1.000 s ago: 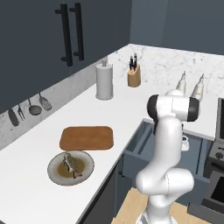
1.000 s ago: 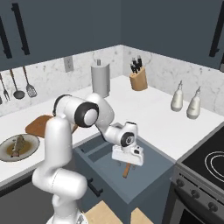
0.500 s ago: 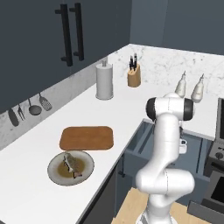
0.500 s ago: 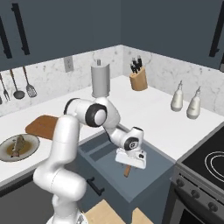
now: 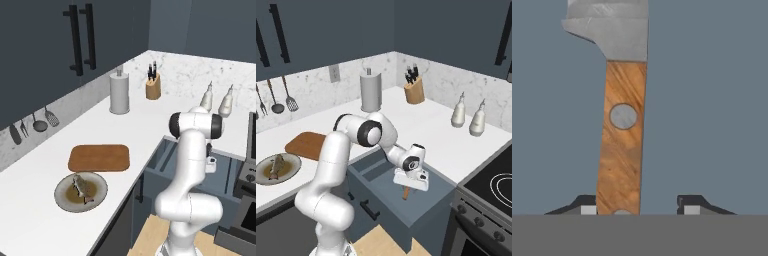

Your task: Pick up the knife from the drawer and place it on the cutting board. Then place the meat from the plate to the cutting board.

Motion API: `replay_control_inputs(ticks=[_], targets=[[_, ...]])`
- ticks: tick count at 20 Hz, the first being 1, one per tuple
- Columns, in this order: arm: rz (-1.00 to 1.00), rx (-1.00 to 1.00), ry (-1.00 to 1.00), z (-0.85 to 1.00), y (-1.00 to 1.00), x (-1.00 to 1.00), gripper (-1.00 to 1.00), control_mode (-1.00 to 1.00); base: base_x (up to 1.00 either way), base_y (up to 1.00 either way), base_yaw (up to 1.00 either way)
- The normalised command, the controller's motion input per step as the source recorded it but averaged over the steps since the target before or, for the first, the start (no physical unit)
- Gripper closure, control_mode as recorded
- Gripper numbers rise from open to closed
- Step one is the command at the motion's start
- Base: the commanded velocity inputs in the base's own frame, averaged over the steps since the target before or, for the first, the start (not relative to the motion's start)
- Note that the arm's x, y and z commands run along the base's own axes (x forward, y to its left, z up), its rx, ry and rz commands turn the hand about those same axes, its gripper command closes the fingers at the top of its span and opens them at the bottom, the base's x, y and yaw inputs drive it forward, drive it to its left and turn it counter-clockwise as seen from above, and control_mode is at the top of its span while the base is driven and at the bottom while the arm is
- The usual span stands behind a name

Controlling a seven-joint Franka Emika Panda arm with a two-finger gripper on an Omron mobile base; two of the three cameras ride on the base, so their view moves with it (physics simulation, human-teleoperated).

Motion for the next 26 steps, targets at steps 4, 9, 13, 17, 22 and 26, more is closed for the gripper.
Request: replay_control_inputs(ticks=[4,9,13,17,22,26], targets=[[0.00,0.09,0.03,-0.12,0.02,-0.21,1.00,-1.00,0.00,0.00,0.00],[0.04,0.12,0.00,0.41,0.00,-0.50,1.00,-1.00,0.00,0.00,0.00],[0.10,0.04,0.01,0.94,0.05,-0.76,1.00,-1.00,0.00,0.00,0.00],[0.16,0.00,0.19,0.66,0.48,-0.67,1.00,-1.00,0.00,0.00,0.00],[0.15,0.00,0.15,0.70,0.56,-0.83,1.00,-1.00,0.00,0.00,0.00],[0.15,0.00,-0.06,1.00,0.26,-0.95,1.00,-1.00,0.00,0.00,0.00]])
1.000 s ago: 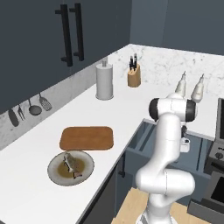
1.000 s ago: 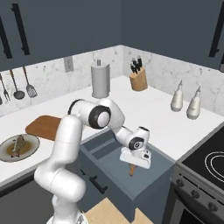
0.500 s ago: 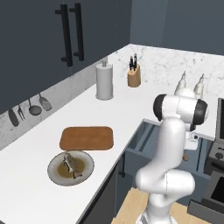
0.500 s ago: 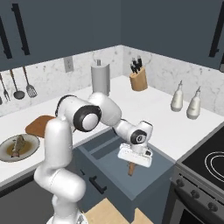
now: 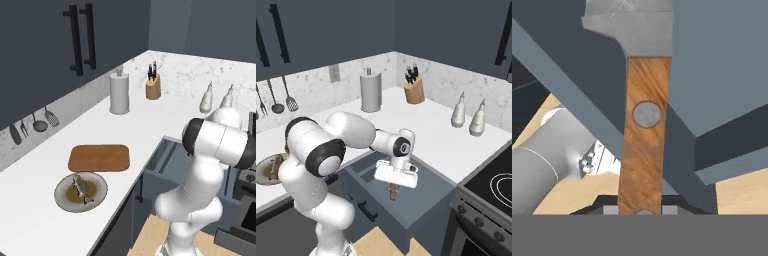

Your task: Pick up the knife from the drawer and place it on the cutting board. Then place the meat from the plate to the cutting board.

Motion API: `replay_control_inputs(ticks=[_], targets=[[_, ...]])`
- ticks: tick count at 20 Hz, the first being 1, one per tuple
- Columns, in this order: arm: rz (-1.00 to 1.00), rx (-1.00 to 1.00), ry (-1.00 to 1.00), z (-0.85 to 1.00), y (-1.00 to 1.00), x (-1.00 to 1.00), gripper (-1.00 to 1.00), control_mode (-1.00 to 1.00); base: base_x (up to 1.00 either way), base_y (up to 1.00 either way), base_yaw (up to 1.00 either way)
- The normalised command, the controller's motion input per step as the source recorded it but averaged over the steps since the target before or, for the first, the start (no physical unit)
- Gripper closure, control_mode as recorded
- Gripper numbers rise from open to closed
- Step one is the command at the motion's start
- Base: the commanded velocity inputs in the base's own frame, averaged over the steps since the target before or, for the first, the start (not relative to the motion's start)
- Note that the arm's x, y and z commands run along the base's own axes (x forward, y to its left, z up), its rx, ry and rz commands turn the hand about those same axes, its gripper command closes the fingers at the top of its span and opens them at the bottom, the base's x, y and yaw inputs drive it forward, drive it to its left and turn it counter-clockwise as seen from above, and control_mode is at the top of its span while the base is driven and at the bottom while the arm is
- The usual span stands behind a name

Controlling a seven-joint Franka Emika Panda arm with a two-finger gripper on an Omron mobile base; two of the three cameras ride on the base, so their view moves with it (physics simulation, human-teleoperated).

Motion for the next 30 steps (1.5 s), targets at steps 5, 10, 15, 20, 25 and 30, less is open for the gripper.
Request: replay_control_inputs(ticks=[5,10,15,20,25,30], targets=[[0.20,0.00,-0.13,1.00,0.28,-0.73,1.00,-1.00,0.00,0.00,0.00],[0.45,-0.02,-0.24,0.98,0.70,-0.17,1.00,-1.00,0.00,0.00,0.00],[0.49,0.00,-0.19,0.42,0.88,0.68,1.00,-1.00,0.00,0.00,0.00],[0.42,0.00,-0.22,0.02,0.96,0.69,1.00,-1.00,0.00,0.00,0.00],[0.29,0.01,-0.15,0.00,0.83,0.91,1.00,-1.00,0.00,0.00,0.00],[0.10,0.04,0.00,0.00,0.81,1.00,1.00,-1.00,0.00,0.00,0.00]])
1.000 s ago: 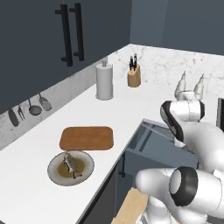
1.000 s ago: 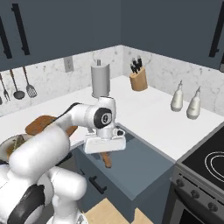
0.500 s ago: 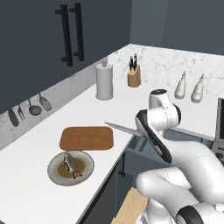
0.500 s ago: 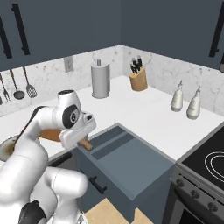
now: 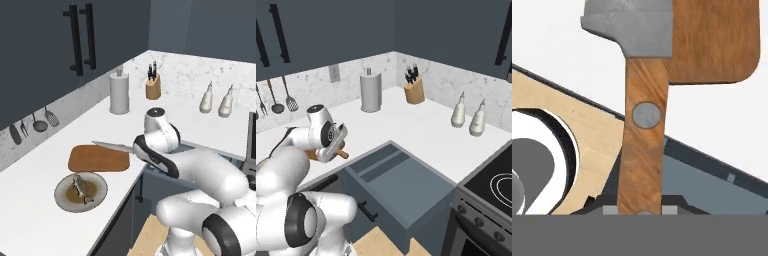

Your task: Pick up the knife from the drawer and place it on the cutting board. Then place the meat from the plate to the cutting board.

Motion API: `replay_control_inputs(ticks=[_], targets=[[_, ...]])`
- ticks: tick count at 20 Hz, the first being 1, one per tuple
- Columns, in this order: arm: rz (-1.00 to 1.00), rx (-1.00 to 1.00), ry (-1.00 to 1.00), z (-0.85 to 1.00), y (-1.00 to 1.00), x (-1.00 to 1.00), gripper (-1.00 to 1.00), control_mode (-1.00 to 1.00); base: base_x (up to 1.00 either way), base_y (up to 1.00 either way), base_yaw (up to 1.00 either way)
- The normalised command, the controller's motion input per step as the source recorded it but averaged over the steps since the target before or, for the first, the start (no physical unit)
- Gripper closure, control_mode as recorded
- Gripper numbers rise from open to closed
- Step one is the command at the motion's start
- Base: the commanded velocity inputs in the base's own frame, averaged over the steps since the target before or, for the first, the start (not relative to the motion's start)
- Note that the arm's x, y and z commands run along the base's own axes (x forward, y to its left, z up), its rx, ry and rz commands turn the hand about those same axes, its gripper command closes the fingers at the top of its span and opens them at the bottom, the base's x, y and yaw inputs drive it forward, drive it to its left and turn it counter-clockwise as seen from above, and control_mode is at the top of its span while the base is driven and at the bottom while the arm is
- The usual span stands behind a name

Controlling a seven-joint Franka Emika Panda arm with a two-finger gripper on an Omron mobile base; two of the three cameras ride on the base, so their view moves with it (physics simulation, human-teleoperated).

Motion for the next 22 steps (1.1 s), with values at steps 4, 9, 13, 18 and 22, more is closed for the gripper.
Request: replay_control_inputs(ticks=[4,9,13,18,22], targets=[[0.00,0.00,0.19,-0.02,0.79,0.95,1.00,-1.00,0.00,0.00,0.00],[0.00,0.00,0.24,-0.13,0.47,0.72,1.00,-1.00,0.00,0.00,0.00],[0.00,0.00,0.20,-0.17,0.00,0.56,1.00,-1.00,0.00,0.00,0.00],[0.00,0.00,0.05,-0.72,0.07,0.29,1.00,-1.00,0.00,0.00,0.00],[0.00,0.00,0.00,-0.71,0.14,0.17,1.00,-1.00,0.00,0.00,0.00]])
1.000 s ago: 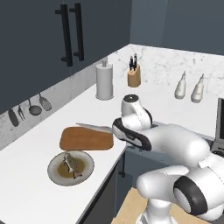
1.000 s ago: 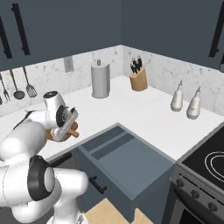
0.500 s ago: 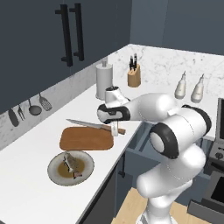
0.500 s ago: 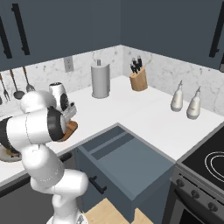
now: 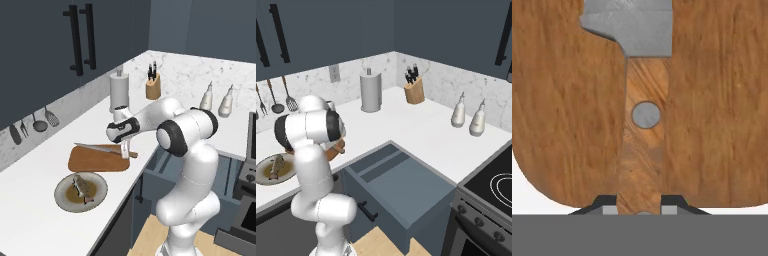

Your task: Pick up the knife from the drawer and place it on the cutting board. Then place the meat from the plate to the cutting board.

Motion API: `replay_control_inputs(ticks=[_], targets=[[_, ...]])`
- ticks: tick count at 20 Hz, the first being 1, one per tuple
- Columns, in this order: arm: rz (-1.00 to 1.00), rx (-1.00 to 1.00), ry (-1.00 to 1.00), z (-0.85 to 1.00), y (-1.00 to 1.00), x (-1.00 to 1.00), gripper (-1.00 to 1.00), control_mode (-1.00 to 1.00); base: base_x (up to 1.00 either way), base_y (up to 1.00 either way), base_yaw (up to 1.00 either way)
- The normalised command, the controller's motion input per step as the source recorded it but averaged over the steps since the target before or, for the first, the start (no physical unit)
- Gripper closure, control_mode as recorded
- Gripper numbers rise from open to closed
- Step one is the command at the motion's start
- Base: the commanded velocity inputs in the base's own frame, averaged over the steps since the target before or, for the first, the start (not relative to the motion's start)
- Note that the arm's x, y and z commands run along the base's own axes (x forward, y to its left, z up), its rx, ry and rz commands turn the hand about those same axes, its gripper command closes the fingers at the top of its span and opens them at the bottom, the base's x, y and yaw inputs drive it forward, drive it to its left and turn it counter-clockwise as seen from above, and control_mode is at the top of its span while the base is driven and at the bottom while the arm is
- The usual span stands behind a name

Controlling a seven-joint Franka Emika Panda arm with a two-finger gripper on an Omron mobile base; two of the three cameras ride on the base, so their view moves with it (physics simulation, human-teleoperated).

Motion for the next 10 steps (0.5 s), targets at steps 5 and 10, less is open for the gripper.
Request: replay_control_inputs(ticks=[5,10], targets=[[0.00,0.00,0.00,-0.34,0.19,0.30,1.00,-1.00,0.00,0.00,0.00],[0.00,-0.04,0.04,0.00,0.67,0.49,1.00,-1.00,0.00,0.00,0.00]])
